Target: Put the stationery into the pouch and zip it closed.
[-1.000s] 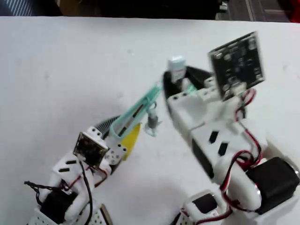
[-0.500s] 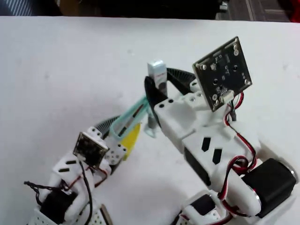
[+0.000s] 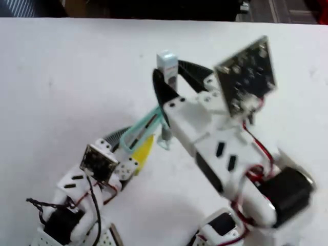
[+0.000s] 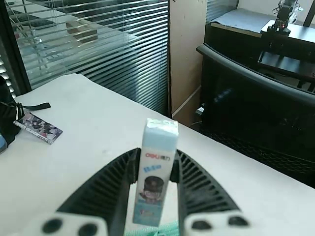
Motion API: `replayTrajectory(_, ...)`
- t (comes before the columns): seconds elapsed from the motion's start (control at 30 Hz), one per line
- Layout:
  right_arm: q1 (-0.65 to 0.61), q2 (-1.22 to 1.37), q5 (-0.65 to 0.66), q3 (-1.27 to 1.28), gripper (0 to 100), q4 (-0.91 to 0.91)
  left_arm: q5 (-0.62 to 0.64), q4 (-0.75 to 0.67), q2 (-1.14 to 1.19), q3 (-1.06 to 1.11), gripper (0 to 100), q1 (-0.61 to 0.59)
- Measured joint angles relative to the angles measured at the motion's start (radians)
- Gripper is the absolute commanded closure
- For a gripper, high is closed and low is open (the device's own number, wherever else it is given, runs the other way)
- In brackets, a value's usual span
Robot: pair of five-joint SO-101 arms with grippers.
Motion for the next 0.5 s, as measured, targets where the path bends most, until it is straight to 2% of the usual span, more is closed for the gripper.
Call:
replayTrajectory(0.2,-0.043,0.005,0.0,0.284,98.2,-0.203,0.0,0.0,0.0,0.0,83,0.0)
replayTrajectory(0.37,-0.127,-0.069,0.0,0.456,98.2,-0.23,0.014,-0.009,0.0,0.0,82,-0.029)
replayTrajectory(0.5,-0.129,-0.193,0.0,0.571,98.2,-0.276,0.046,-0.021,0.0,0.0,82,-0.072)
